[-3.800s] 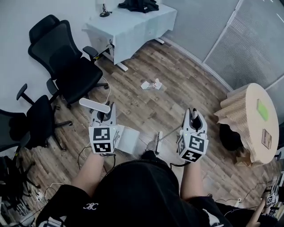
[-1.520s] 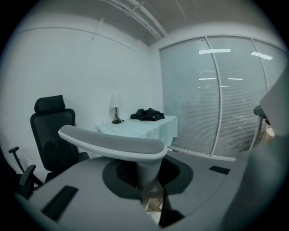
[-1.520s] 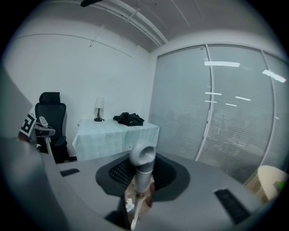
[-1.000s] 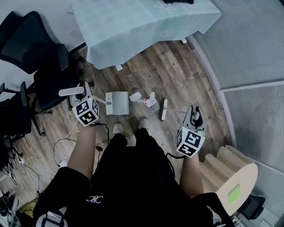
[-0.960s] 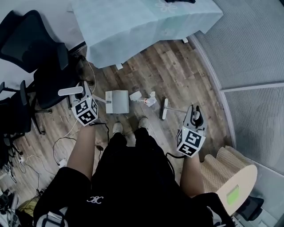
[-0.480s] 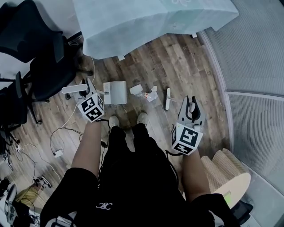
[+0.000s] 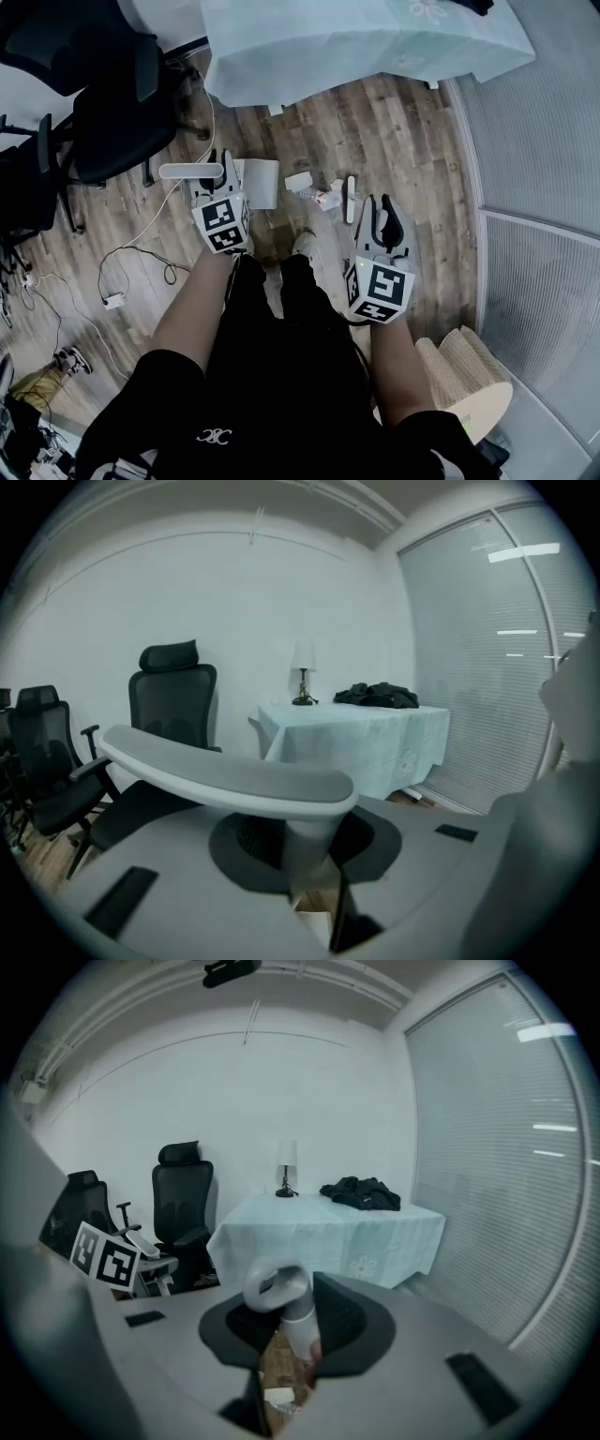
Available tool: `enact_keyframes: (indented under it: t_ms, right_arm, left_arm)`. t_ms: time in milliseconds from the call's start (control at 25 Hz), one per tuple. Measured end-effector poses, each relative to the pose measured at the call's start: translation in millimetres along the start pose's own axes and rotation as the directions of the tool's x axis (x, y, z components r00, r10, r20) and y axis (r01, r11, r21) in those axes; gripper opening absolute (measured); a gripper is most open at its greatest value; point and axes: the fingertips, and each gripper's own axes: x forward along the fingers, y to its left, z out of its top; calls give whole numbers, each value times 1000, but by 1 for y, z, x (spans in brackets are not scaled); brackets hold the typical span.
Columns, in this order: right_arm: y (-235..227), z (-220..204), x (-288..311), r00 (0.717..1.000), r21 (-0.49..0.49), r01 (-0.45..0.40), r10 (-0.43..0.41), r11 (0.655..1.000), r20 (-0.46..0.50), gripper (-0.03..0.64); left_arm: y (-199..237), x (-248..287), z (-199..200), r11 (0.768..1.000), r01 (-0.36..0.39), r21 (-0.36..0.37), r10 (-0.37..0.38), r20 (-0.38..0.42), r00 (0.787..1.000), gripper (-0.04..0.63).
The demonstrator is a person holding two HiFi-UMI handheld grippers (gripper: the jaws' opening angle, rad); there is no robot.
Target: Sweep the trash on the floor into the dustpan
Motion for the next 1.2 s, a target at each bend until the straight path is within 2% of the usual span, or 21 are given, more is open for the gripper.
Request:
enact_keyframes:
  t_ms: [280,520,640,840,1080,1200]
  right_arm:
    - [44,14,11,997,37,-75,74,997,22,98]
    - [70,36,14,996,149,-74,66,986,60,98]
    - [80,47,15,995,222,-84,68,971,79,98]
    - [98,59,16,986,324,-155,123,933,116,101]
    - [110,70,6,977,309,-196,158,931,143,104]
    - [107,77,-8,976,258,-191,156,947,152,103]
  left_arm:
    - [5,-4,-2,999,50,0,-50,6,999,66]
    - [14,-6,-4,997,81,22,-81,6,997,66]
    - [14,-7,-4,994,105,32,-106,7,994,66]
    - [18,-10,-6,991,132,28,-133,6,991,66]
    - [27,-13,-7,988,150,31,-150,7,989,66]
    - [25,-13,-8,985,165,39,-166,6,986,66]
